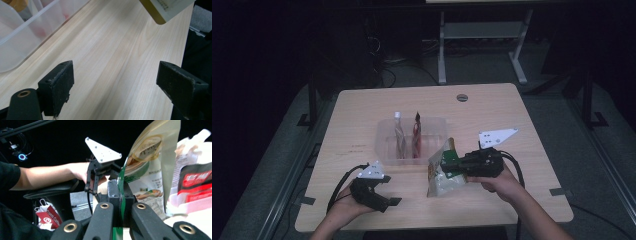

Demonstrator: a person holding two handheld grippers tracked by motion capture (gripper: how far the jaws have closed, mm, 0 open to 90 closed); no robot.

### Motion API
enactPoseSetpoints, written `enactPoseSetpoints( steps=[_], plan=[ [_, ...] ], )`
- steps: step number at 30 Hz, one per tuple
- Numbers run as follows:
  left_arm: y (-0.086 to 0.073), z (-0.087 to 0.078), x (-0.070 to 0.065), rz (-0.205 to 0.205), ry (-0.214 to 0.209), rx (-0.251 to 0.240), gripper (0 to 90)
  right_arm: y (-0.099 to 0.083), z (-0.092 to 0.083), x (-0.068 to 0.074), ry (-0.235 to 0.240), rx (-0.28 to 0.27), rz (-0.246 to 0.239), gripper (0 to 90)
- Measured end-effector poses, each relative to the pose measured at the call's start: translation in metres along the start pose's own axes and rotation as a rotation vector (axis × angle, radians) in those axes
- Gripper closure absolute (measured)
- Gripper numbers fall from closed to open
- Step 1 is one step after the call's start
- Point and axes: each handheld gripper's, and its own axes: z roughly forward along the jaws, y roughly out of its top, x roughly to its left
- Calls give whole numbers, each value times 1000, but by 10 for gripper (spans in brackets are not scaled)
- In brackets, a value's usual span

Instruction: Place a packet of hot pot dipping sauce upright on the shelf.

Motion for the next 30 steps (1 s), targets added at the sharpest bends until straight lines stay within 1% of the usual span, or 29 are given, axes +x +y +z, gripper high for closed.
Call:
enactPoseSetpoints(
  steps=[1,2,3,4,5,6,7,10,11,13,14,16,17,18,19,21,22,23,24,25,26,27,30],
  plan=[
    [0,1,0,8,0,3,140,4,0,-1,-5,-3,-8,899],
    [-1,2,-1,4,-1,7,140,4,0,-1,-5,-3,-8,899],
    [-2,4,-1,10,0,18,140,9,-1,-3,-15,-5,-27,899],
    [-2,4,-1,10,0,18,140,12,-1,-4,-18,-5,-26,898],
    [-2,5,0,21,2,35,140,14,-2,-5,-22,-6,-28,899],
    [-2,5,0,23,1,36,140,16,-2,-6,-25,-12,-36,899],
    [-3,6,0,16,0,35,140,18,-2,-8,-31,-15,-41,899],
    [-4,6,1,12,2,41,140,22,-4,-10,-40,-26,-38,899],
    [-4,6,1,12,4,39,140,26,-5,-14,-51,-38,-40,899],
    [-4,6,2,8,7,35,140,28,-5,-16,-57,-44,-41,899],
    [-4,5,3,18,10,38,140,32,-6,-20,-65,-50,-42,899],
    [-5,5,4,15,9,38,140,34,-6,-22,-72,-57,-42,899],
    [-5,5,4,15,11,37,141,39,-7,-28,-79,-67,-38,899],
    [-5,5,4,15,11,37,141,39,-7,-28,-79,-67,-38,899],
    [-5,5,5,15,11,36,140,43,-8,-34,-90,-77,-39,899],
    [-5,4,5,9,9,37,141,47,-8,-40,-95,-80,-31,899],
    [-5,4,5,9,9,37,141,47,-8,-40,-95,-80,-31,899],
    [-6,5,5,9,11,33,141,50,-7,-47,-101,-72,-30,899],
    [-6,5,5,9,11,33,141,50,-7,-47,-101,-72,-30,899],
    [-6,5,6,13,12,35,140,53,-5,-54,-107,-68,-24,899],
    [-6,5,6,13,12,35,140,53,-5,-54,-107,-68,-24,899],
    [-6,4,6,8,11,36,141,55,-3,-60,-118,-54,-15,899],
    [-7,4,7,5,9,42,141,55,0,-70,-136,-44,-7,899]
  ],
)
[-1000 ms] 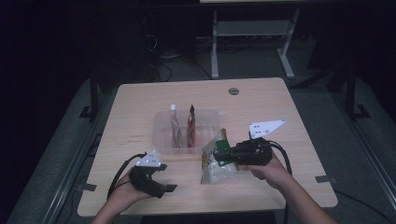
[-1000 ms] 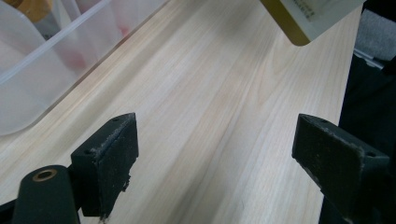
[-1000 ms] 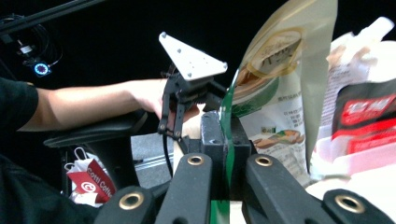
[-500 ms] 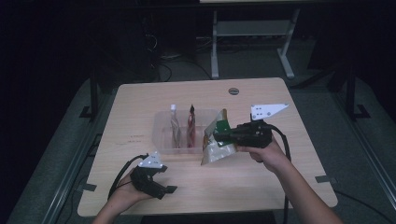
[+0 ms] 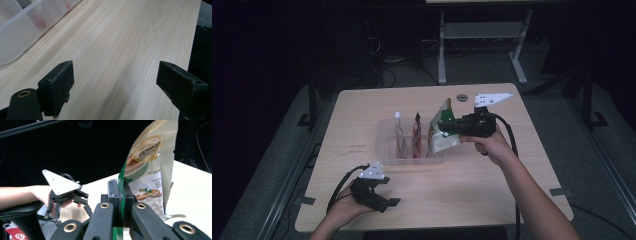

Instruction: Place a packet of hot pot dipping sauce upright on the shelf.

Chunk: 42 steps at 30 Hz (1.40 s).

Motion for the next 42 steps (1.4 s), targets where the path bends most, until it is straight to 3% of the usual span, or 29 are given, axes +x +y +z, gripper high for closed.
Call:
enactPoseSetpoints(
  steps=[21,32,42],
  plan=[
    [-1,2,1,-8,-2,16,141,-25,15,-36,-73,68,77,899],
    [-1,5,-1,-5,-9,27,141,-33,31,-41,-100,121,83,897],
    [-1,6,-1,8,-13,46,141,-34,35,-47,-118,100,101,886]
  ],
)
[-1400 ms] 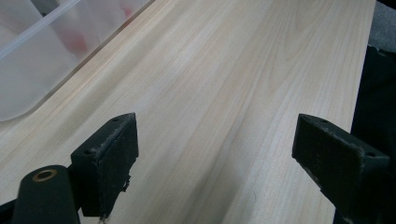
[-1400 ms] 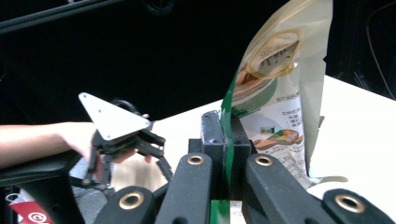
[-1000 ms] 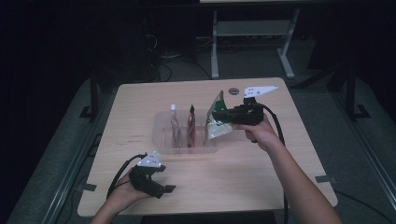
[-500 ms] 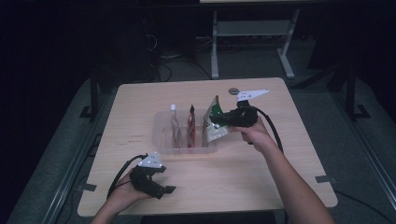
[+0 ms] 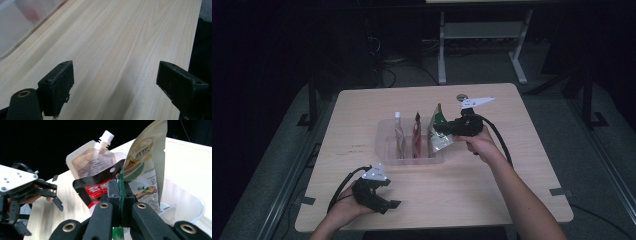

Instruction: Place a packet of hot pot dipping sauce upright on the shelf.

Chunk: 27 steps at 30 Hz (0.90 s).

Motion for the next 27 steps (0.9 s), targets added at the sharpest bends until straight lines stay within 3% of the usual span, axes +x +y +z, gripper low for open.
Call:
enactPoseSetpoints(
  steps=[5,7,8,9,10,15,23,27],
  plan=[
    [0,2,-1,-7,-3,-3,141,-1,3,-3,-20,-17,20,855],
    [0,2,-1,-5,-4,-4,141,0,4,-2,-22,-18,16,771],
    [0,2,-1,-5,-4,-4,141,0,4,-2,-22,-18,16,771],
    [0,2,0,-4,-6,-4,141,0,4,-2,-26,-15,17,724],
    [0,2,0,-3,-5,-5,141,0,4,0,-40,-11,22,586],
    [0,2,0,-5,-5,-6,141,1,2,6,-97,21,8,397],
    [0,1,0,-8,-2,-4,141,2,-11,12,-94,28,23,279],
    [0,1,1,-13,-3,-7,141,2,-20,19,-99,38,6,240]
  ],
)
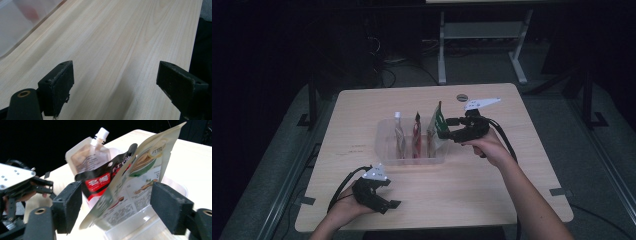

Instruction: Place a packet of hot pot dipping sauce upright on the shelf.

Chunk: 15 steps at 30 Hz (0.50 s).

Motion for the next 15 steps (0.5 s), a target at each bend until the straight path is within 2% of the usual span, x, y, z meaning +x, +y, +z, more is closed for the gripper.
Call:
enactPoseSetpoints(
  steps=[6,8,15],
  plan=[
    [0,-1,2,5,7,-2,141,-2,-14,15,-5,32,-43,179],
    [1,-1,2,4,7,-3,141,-4,-19,20,-4,26,-55,175],
    [2,-1,2,5,5,0,141,-14,-31,28,-20,41,-61,167]
  ],
)
